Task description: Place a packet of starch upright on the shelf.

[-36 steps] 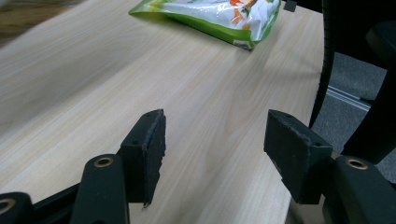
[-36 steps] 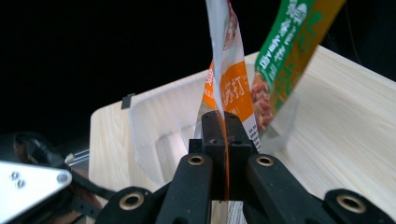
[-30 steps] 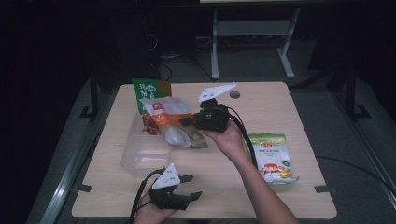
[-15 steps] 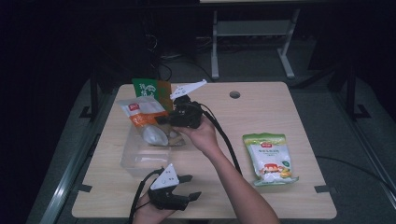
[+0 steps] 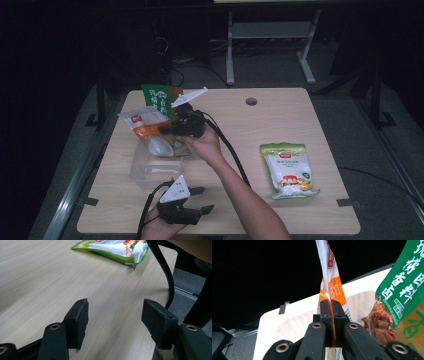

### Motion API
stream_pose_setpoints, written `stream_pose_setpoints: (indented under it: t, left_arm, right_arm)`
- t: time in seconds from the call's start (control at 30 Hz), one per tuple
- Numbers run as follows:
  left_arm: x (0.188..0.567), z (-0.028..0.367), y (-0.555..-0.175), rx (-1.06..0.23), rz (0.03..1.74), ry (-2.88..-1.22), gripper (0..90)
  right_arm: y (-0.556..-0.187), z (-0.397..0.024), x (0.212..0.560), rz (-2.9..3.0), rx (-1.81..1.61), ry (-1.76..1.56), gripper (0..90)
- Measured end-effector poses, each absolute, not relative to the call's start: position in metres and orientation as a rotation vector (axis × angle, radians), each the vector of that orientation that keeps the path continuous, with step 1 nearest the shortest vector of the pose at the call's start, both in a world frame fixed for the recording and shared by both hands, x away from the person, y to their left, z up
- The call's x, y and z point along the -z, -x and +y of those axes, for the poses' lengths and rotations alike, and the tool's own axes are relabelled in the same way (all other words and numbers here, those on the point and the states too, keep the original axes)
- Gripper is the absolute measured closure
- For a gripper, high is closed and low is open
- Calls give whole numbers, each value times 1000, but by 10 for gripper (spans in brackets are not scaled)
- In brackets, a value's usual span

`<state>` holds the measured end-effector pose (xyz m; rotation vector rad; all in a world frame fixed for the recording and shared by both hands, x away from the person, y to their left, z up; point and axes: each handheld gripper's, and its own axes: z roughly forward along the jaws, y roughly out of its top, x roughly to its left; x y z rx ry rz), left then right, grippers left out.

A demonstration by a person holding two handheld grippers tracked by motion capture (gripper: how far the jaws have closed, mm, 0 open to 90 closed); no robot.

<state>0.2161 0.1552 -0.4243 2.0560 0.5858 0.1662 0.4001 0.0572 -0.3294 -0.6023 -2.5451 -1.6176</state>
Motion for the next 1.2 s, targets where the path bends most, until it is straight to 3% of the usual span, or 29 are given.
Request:
stream_pose_setpoints:
  t: [0.53,0.8,1.03,1.2]
  left_arm:
    - [422,159,-216,-187,566,-2065,381]
    - [424,156,-214,-185,569,-2068,381]
    - [423,155,-214,-186,564,-2072,381]
    - [424,154,-214,-183,561,-2074,381]
  right_arm:
    - [-407,96,358,-2579,1483,590,897]
    - [-410,95,361,-2645,1428,562,889]
    - [-413,104,353,-2757,1218,546,790]
    - [-416,116,354,-2819,1138,512,808]
